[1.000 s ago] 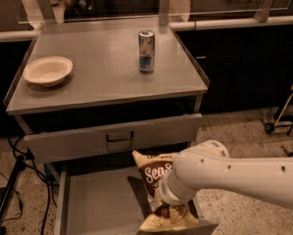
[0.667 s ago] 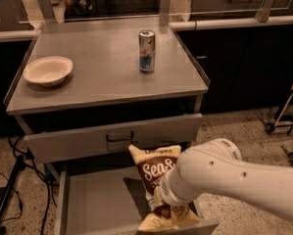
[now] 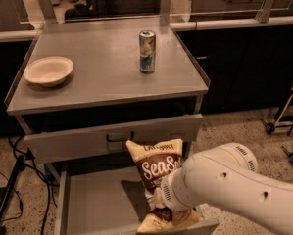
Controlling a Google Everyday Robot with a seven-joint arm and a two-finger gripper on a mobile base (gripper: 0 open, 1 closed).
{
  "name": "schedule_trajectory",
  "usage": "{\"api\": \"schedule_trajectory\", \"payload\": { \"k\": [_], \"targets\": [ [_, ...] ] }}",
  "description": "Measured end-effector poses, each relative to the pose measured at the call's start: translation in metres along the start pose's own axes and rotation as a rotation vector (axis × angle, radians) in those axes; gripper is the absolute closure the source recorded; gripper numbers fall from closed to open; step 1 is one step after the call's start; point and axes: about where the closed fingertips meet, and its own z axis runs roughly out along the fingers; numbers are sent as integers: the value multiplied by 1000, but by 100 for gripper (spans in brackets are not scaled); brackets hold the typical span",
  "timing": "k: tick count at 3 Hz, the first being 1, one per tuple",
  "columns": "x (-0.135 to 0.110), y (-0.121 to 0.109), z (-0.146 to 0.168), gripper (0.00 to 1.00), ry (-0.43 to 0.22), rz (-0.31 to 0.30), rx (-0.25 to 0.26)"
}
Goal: Pick brown chip bag from middle drawer and place on counter
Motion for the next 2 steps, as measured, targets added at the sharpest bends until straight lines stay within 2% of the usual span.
{"api": "schedule_trajectory", "payload": {
  "k": [1,2],
  "targets": [
    [-13,-7,-22,100,-42,7,14],
    [-34,-7,-53,100,-97,-18,75]
  ]
}}
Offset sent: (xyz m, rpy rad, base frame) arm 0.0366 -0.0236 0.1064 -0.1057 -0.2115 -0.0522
